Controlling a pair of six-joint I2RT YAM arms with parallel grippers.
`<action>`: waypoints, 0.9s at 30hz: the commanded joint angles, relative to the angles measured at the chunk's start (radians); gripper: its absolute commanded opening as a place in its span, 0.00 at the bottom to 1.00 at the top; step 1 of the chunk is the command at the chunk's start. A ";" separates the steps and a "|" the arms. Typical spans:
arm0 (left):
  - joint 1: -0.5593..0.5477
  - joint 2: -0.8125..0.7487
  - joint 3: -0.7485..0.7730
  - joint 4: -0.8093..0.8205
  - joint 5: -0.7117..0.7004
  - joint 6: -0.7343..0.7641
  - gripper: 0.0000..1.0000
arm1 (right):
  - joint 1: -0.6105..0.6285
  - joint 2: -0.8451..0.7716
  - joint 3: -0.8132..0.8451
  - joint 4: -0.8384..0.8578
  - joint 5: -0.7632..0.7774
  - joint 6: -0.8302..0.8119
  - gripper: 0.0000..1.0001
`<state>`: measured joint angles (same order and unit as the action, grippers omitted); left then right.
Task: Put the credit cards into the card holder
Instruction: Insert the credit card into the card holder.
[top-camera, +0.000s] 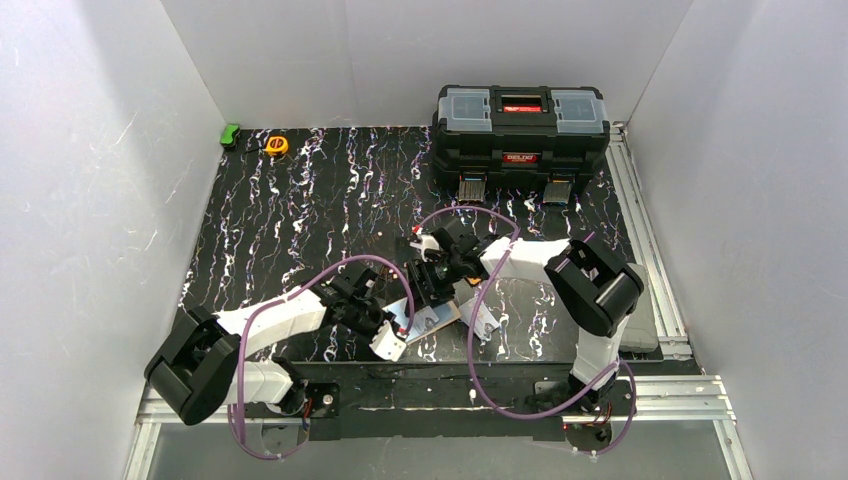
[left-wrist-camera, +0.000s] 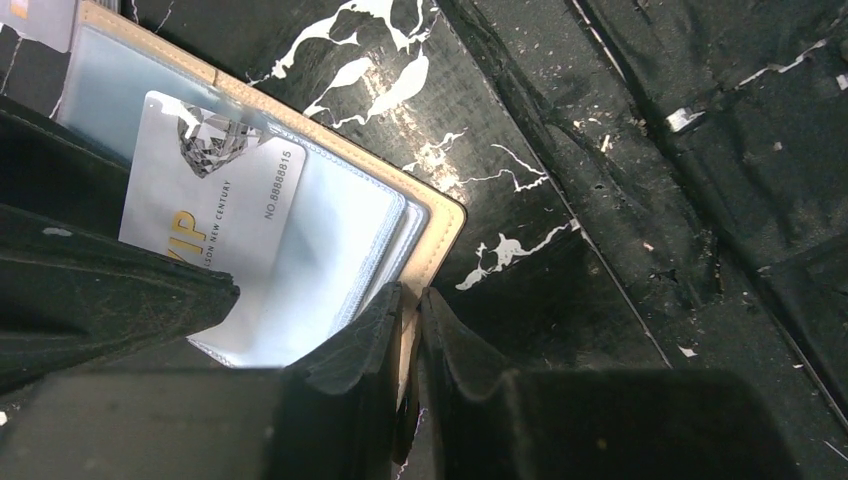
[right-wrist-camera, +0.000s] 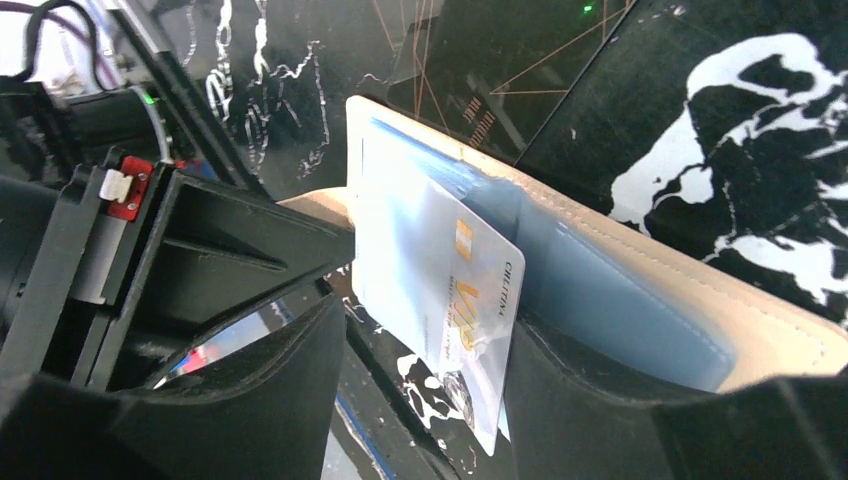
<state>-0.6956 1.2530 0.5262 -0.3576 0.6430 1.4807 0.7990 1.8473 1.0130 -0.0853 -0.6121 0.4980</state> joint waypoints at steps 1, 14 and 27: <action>-0.005 -0.031 -0.016 0.009 0.009 -0.021 0.12 | 0.029 -0.032 0.025 -0.179 0.260 -0.083 0.64; -0.004 -0.088 -0.054 0.007 0.006 -0.023 0.11 | 0.086 -0.059 0.042 -0.265 0.429 -0.113 0.68; -0.005 -0.081 -0.050 -0.001 0.012 -0.024 0.11 | 0.092 -0.094 0.033 -0.270 0.463 -0.138 0.73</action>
<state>-0.6960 1.1824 0.4812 -0.3286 0.6270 1.4643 0.8948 1.7622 1.0607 -0.2764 -0.2588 0.4026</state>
